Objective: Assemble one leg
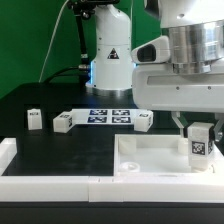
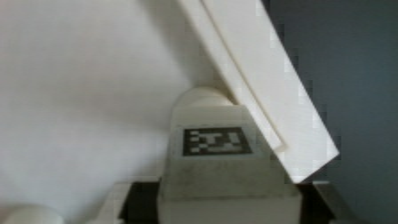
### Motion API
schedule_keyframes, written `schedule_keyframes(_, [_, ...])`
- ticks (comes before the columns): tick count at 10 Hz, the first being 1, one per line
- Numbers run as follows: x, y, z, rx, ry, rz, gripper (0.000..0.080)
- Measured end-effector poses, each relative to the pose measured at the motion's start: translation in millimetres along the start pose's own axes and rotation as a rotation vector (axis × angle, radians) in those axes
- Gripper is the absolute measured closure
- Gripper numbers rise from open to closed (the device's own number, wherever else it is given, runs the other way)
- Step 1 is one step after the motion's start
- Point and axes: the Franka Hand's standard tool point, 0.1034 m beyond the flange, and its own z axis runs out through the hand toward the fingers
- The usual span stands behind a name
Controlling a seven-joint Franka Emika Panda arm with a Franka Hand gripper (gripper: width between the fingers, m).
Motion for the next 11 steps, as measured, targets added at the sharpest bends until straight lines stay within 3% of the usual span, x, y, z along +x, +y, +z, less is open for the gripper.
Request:
schedule_keyframes(8, [1.2,-1.1,1.0,0.020,-0.047,0.509,0.0505])
schedule_keyframes(9, [1.2,-1.1,1.1,0.022,-0.046,0.440,0.0437])
schedule_keyframes(10, [0.7,-1.5,1.1,0.023,-0.047,0.437,0.0437])
schedule_keyframes(11, [-0.6,-2.0,1.9,0.021,-0.047,0.378,0.0240])
